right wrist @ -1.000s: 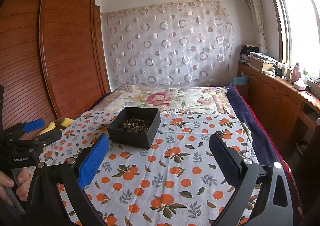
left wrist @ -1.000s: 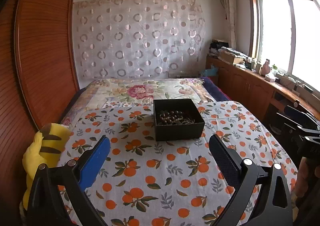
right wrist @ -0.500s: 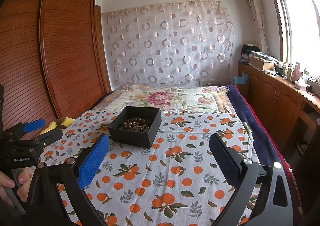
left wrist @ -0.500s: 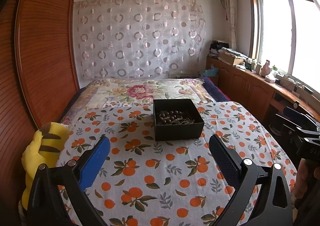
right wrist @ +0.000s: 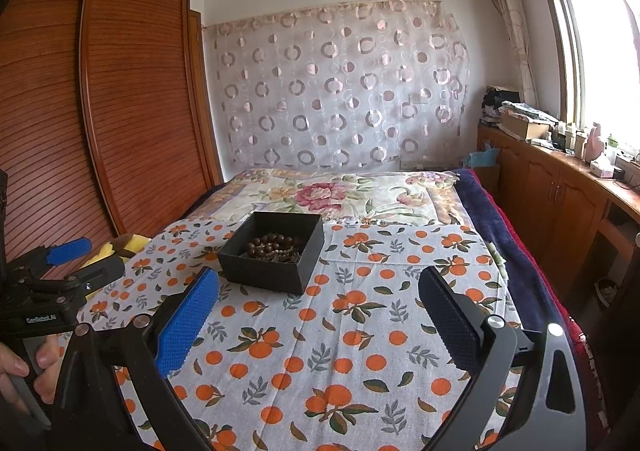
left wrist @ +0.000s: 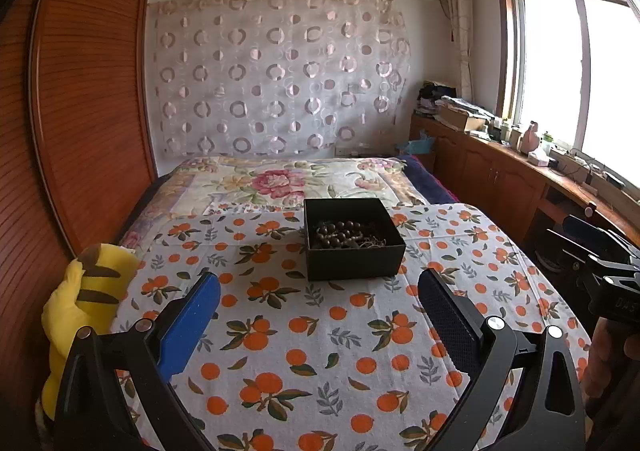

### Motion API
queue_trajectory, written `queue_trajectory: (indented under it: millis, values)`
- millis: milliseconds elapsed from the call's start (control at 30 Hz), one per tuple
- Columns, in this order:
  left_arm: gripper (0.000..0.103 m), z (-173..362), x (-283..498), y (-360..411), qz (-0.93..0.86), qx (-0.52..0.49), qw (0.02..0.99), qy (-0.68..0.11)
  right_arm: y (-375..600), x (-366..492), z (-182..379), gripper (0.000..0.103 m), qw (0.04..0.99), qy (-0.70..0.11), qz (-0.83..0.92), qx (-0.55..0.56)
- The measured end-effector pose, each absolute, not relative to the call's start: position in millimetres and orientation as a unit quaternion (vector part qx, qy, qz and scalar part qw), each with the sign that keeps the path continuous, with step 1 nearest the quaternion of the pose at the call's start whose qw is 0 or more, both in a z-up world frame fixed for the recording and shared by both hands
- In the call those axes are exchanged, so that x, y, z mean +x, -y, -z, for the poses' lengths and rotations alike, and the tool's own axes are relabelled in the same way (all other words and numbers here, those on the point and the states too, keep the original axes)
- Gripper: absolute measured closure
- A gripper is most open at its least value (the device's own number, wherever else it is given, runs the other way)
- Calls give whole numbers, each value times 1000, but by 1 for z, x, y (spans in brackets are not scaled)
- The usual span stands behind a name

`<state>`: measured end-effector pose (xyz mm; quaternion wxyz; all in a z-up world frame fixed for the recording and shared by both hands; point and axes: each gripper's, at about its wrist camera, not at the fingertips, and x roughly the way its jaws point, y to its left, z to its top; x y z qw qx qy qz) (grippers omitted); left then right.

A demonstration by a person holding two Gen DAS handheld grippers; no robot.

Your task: Organize jewelry

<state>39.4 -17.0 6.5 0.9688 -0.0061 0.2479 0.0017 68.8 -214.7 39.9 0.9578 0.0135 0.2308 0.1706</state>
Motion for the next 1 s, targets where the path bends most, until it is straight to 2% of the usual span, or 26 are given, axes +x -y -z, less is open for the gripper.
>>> queue_trajectory:
  millis: [1000]
  values:
    - [7,-6,38,18,-1,-7,969,-246,215,69,-40,2,958,-231,-171,14]
